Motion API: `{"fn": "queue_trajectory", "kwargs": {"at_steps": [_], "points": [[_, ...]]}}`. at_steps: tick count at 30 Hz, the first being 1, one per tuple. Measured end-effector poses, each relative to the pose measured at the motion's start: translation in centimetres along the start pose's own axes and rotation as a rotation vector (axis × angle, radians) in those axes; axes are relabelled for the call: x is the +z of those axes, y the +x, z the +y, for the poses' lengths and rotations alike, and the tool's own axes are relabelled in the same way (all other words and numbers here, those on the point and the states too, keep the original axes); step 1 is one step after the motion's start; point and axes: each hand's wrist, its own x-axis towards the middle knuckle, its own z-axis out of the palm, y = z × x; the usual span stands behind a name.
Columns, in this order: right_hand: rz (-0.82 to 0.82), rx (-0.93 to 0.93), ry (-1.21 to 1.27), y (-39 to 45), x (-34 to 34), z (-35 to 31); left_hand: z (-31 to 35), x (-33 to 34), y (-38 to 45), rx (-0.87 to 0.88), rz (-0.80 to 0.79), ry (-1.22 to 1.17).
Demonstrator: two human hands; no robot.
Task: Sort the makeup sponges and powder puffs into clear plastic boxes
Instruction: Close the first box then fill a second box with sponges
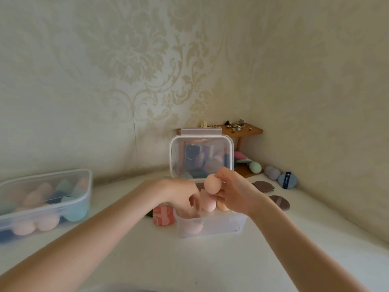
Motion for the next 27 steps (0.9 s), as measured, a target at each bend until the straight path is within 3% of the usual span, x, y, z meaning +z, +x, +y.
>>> {"fn": "queue_trajectory", "kwargs": {"at_steps": [8, 13, 18, 23, 27], "points": [[0.022, -0.026, -0.249, 0.0, 0.5, 0.0, 0.8, 1.1, 0.6, 0.041, 0.002, 0.104], [0.047, 0.027, -0.721, 0.1, 2.0, -0.8, 0.3, 0.7, -0.2, 0.105, 0.023, 0.026], [-0.052, 0.115, -1.181, -0.7, 3.7, -1.4, -0.3, 1.3, -1.0, 0.146, 0.105, -0.025], [-0.130, -0.018, -1.405, -1.0, 3.6, -1.5, -1.2, 0.5, -2.0, 0.111, 0.168, -0.094], [-0.120, -0.063, -1.443, -1.1, 2.6, -1.3, -2.2, 0.0, -2.1, 0.053, 0.210, -0.014]]}}
